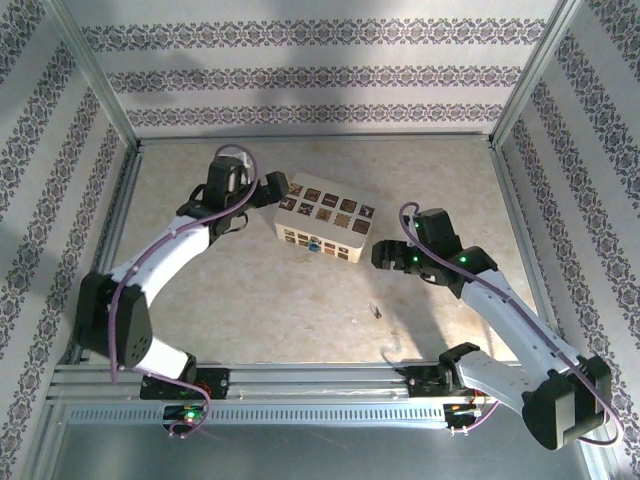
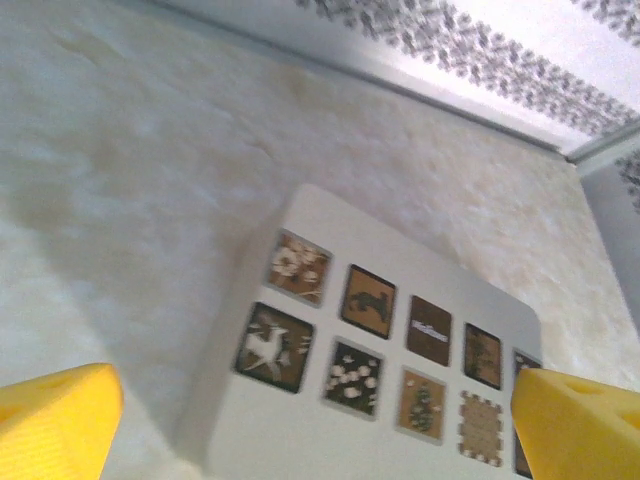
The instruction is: Unlock the padlock with the key
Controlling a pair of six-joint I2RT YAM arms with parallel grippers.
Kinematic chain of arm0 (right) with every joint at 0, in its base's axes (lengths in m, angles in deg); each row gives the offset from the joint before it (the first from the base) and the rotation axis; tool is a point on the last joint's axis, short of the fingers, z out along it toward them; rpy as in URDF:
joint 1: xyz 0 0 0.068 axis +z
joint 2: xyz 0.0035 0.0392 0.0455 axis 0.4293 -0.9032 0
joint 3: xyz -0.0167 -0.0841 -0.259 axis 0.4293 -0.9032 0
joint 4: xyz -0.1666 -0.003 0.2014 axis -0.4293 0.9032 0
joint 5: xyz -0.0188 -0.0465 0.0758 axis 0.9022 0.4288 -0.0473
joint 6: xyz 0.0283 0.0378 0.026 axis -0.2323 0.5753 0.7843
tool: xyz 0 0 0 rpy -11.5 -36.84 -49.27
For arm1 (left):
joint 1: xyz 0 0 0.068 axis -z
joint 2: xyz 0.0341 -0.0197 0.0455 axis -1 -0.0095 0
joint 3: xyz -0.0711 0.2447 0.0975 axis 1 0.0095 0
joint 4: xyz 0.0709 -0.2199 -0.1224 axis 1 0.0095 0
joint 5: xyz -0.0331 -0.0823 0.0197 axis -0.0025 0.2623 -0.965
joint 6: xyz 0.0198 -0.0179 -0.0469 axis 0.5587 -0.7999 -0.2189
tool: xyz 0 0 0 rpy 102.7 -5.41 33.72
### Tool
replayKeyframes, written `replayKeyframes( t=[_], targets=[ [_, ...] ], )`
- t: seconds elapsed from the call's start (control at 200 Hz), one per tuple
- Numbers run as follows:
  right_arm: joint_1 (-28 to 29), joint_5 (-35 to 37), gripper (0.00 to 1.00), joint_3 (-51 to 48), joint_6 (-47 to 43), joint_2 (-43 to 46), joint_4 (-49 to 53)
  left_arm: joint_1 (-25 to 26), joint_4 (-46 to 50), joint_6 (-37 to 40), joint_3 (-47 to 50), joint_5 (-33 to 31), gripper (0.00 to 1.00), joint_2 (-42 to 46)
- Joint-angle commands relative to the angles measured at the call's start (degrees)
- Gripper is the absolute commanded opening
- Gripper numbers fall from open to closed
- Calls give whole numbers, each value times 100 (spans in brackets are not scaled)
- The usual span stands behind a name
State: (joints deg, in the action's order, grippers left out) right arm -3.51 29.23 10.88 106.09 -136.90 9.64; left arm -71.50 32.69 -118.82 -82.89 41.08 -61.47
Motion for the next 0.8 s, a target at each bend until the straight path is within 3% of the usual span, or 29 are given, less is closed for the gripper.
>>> replayKeyframes(
  t=[0.0, 0.165, 0.355, 0.8],
  targets=[
    [88, -174, 78, -147, 269, 185, 1052, 33, -396, 356, 618, -1049, 100, 437],
    [370, -498, 65, -289, 624, 129, 1442, 42, -710, 295, 1058, -1443, 100, 840],
    [831, -397, 51, -386, 782, -315, 1632, 45, -716, 297, 959, -1553, 99, 801],
    [1507, 117, 35, -184, 846, -1633, 1499, 47, -660, 33, 917, -1687, 100, 742]
  ],
)
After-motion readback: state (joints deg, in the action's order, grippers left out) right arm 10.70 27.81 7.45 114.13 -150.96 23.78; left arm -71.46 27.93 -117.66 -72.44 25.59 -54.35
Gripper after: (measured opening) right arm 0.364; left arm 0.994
